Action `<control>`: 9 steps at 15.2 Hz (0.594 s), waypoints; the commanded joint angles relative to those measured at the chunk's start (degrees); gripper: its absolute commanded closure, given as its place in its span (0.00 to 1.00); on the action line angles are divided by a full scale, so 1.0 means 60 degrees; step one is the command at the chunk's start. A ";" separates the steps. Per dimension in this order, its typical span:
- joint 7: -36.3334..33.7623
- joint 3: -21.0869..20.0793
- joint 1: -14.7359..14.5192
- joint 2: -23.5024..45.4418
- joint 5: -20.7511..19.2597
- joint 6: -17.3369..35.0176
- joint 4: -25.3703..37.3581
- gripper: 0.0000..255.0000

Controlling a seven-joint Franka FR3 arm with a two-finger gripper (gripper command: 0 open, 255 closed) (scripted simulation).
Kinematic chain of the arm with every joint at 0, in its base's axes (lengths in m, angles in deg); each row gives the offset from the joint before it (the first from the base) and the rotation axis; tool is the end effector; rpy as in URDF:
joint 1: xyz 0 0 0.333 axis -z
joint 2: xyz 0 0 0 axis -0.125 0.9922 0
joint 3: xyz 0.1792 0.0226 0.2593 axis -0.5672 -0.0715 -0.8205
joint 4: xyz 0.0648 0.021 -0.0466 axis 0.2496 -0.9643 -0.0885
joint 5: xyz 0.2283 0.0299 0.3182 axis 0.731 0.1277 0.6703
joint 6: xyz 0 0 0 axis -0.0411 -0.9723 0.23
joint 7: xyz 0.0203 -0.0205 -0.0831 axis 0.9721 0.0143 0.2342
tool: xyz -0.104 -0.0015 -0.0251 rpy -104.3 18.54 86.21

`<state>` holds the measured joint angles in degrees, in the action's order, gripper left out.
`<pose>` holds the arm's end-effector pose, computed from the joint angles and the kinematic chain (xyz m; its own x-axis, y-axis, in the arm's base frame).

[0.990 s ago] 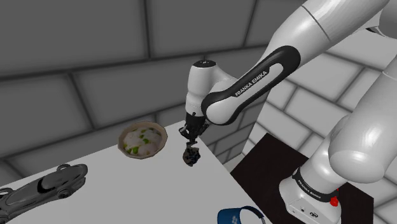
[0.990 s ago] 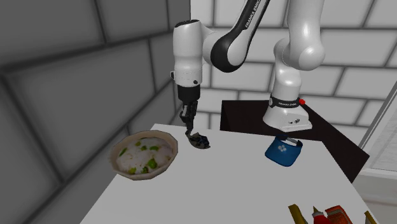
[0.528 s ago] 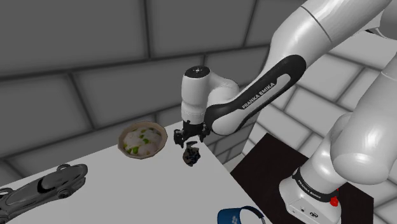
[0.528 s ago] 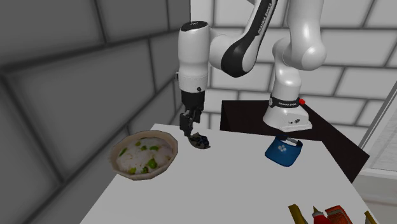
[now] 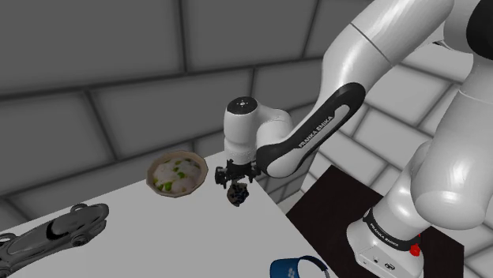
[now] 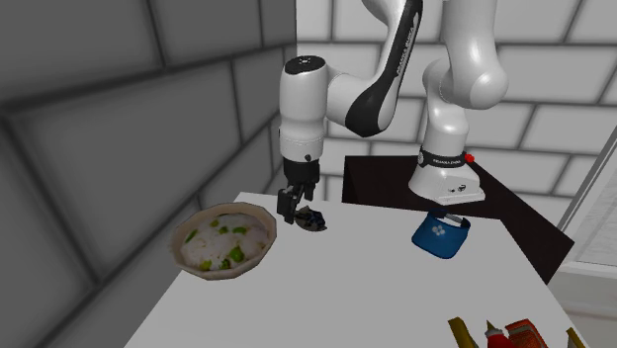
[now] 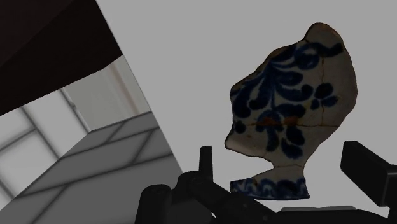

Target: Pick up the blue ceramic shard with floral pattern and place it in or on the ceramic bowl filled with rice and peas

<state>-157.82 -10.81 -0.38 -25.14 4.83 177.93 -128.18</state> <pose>0.4180 0.2270 0.2279 0.8735 -0.4770 0.0968 -0.4845 -0.8713 0.0782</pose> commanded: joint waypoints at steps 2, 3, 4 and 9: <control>-0.0066 0.0021 -0.0019 0.0067 -0.0068 0.0045 0.0015 0.00; -0.0066 0.0021 -0.0019 0.0067 -0.0068 0.0045 0.0015 0.00; -0.0066 0.0021 -0.0019 0.0067 -0.0068 0.0045 0.0015 0.00; -0.0065 0.0020 -0.0019 0.0066 -0.0067 0.0044 0.0015 1.00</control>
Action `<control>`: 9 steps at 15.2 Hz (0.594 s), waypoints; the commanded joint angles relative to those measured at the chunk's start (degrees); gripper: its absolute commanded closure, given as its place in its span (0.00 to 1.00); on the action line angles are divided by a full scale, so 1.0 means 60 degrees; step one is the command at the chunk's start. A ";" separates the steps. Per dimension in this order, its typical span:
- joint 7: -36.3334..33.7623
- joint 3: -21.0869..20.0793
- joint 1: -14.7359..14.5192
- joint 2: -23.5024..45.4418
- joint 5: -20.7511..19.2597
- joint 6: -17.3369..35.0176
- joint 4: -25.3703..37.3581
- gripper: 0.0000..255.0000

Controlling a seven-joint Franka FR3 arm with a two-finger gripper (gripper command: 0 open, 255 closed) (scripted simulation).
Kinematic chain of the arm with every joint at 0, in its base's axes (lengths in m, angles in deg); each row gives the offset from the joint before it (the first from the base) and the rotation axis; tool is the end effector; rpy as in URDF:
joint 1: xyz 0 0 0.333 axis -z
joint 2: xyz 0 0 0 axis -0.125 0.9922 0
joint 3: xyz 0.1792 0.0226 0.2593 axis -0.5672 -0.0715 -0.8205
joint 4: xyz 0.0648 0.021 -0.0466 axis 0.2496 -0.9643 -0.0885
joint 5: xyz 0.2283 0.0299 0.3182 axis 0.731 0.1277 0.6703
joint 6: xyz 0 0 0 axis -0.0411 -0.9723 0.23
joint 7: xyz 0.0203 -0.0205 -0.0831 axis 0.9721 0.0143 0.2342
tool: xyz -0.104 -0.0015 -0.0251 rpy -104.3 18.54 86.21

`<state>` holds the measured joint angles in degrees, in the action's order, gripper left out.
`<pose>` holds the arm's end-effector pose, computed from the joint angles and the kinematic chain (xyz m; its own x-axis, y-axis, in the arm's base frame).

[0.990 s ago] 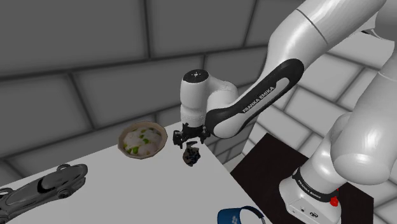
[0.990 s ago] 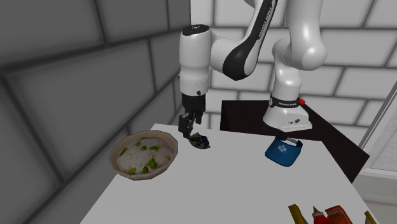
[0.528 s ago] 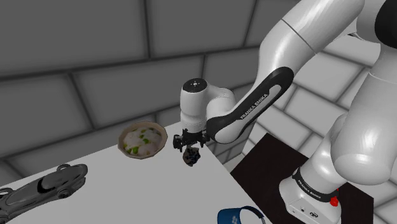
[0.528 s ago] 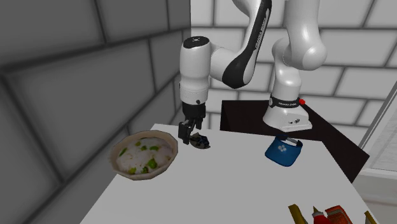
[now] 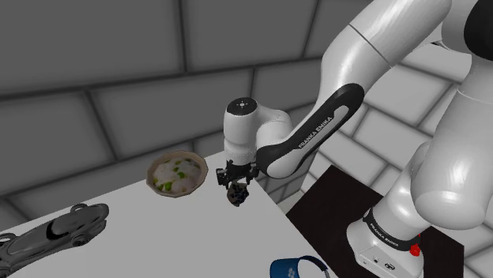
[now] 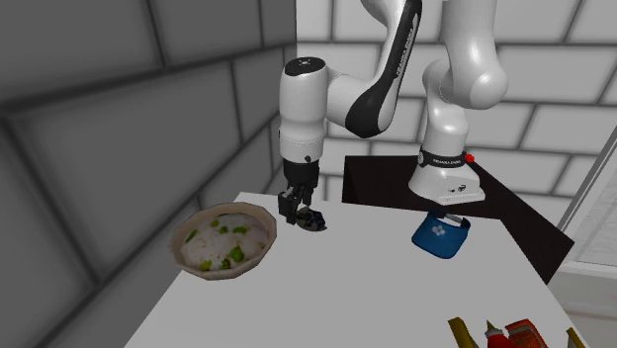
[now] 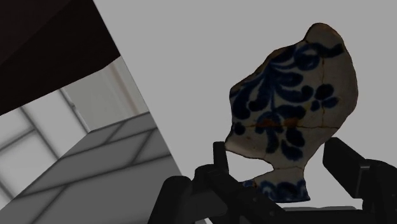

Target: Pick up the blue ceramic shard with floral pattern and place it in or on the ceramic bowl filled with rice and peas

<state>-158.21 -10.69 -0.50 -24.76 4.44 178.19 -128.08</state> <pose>0.4181 0.2277 0.2258 0.8733 -0.4774 0.0974 -0.4849 -0.8711 0.0776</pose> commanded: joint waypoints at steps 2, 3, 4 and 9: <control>0.0000 0.0000 0.0000 0.0001 0.0000 0.0000 -0.0002 1.00; 0.0000 0.0000 0.0000 0.0001 0.0000 0.0000 -0.0002 1.00; 0.0000 0.0000 0.0000 0.0002 0.0000 0.0000 -0.0002 1.00; 0.0218 -0.0095 0.0050 -0.0266 0.0273 -0.0216 -0.0013 1.00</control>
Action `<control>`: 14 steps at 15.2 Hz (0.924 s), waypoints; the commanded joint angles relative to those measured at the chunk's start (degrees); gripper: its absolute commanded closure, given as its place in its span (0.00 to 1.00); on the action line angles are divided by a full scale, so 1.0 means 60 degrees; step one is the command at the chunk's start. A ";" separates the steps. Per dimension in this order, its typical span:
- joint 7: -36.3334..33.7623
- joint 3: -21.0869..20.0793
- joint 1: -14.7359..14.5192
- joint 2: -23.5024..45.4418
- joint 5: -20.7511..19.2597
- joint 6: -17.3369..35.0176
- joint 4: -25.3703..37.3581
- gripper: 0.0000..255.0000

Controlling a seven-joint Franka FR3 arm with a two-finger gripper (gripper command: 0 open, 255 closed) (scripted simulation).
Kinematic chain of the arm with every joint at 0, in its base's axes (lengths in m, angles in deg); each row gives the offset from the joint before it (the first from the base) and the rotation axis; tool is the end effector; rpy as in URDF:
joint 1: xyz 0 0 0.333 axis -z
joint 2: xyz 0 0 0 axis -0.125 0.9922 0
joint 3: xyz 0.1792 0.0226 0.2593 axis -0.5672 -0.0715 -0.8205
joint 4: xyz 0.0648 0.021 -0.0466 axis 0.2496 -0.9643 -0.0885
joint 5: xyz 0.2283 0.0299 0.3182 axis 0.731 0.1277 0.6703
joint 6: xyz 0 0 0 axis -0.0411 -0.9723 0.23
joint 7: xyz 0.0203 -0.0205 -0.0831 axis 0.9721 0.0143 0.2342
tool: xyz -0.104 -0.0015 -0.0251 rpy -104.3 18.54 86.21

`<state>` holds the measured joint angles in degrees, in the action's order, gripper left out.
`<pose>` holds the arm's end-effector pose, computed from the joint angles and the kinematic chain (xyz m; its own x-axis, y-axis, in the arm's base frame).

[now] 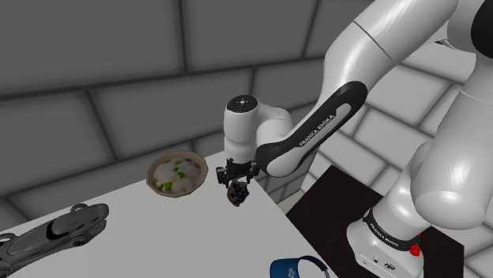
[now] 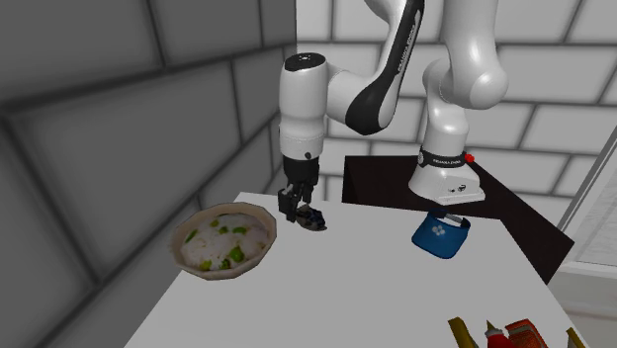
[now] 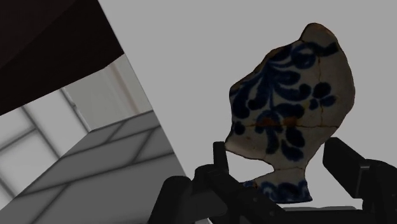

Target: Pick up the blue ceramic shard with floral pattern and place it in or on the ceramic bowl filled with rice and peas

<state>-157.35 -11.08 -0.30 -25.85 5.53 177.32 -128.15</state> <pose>0.4180 0.2276 0.2329 0.8732 -0.4774 0.0975 -0.4849 -0.8711 0.0778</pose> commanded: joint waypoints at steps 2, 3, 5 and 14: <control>0.0287 -0.0109 0.0055 -0.0351 0.0356 -0.0295 -0.0003 1.00; 0.0390 -0.0143 0.0069 -0.0481 0.0485 -0.0409 0.0000 1.00; 0.0588 -0.0199 0.0088 -0.0737 0.0731 -0.0642 0.0016 1.00; 0.1341 -0.0297 0.0081 -0.1795 0.1641 -0.1750 0.0216 1.00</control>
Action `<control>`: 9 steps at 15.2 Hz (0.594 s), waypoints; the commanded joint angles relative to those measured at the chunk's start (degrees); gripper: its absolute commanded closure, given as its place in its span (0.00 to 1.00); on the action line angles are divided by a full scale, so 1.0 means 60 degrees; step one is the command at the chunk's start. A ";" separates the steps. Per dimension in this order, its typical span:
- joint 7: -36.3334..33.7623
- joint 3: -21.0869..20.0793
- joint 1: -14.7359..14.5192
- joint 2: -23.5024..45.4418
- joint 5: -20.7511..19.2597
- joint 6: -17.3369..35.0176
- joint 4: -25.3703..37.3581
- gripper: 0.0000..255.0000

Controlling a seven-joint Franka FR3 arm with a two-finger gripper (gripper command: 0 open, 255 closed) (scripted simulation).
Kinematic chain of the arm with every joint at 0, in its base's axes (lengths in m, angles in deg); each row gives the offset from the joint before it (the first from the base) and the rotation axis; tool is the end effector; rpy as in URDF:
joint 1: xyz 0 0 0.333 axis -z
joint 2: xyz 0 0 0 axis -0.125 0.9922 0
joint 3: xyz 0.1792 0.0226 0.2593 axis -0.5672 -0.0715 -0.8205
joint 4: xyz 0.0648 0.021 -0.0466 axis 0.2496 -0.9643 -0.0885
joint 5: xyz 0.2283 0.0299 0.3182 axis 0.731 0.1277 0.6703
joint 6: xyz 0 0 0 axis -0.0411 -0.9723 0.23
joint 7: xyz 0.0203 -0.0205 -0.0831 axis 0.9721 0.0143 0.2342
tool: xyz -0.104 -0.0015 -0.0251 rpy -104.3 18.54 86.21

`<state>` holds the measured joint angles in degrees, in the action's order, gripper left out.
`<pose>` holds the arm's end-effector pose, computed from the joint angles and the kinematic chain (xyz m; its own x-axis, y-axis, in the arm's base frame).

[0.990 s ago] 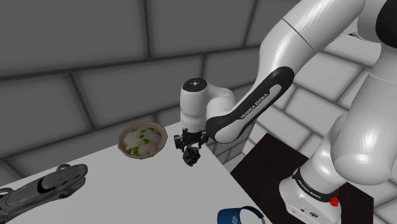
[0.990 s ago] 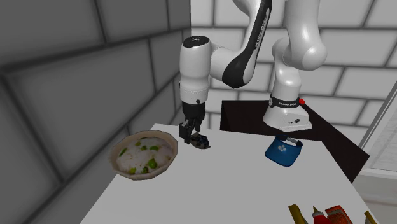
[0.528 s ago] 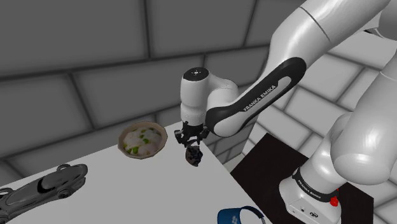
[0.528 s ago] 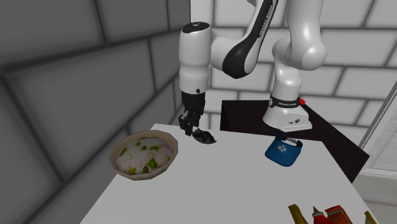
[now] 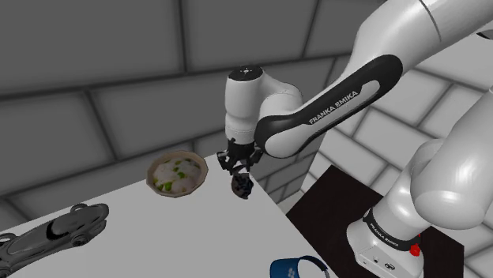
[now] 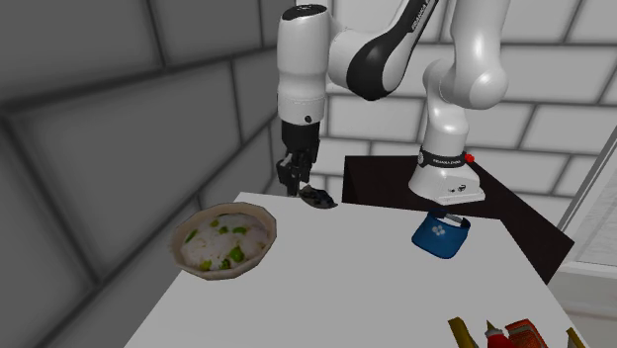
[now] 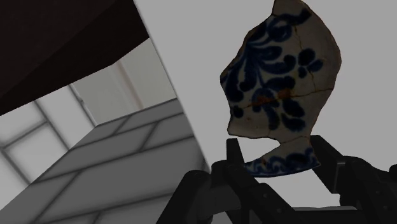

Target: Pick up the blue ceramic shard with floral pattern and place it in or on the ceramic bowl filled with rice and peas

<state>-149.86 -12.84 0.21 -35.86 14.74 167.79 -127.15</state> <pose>0.4178 0.2275 0.3037 0.8732 -0.4775 0.0977 -0.4851 -0.8710 0.0776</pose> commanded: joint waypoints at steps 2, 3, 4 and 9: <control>0.0229 0.0000 -0.0018 -0.0336 0.0262 -0.0418 0.0122 1.00; 0.0293 0.0003 -0.0026 -0.0438 0.0335 -0.0547 0.0161 1.00; 0.0354 0.0008 -0.0033 -0.0537 0.0404 -0.0677 0.0203 1.00; 0.0627 0.0045 -0.0073 -0.0998 0.0699 -0.1332 0.0448 1.00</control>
<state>-146.40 -12.64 -0.22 -41.52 18.70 160.63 -124.97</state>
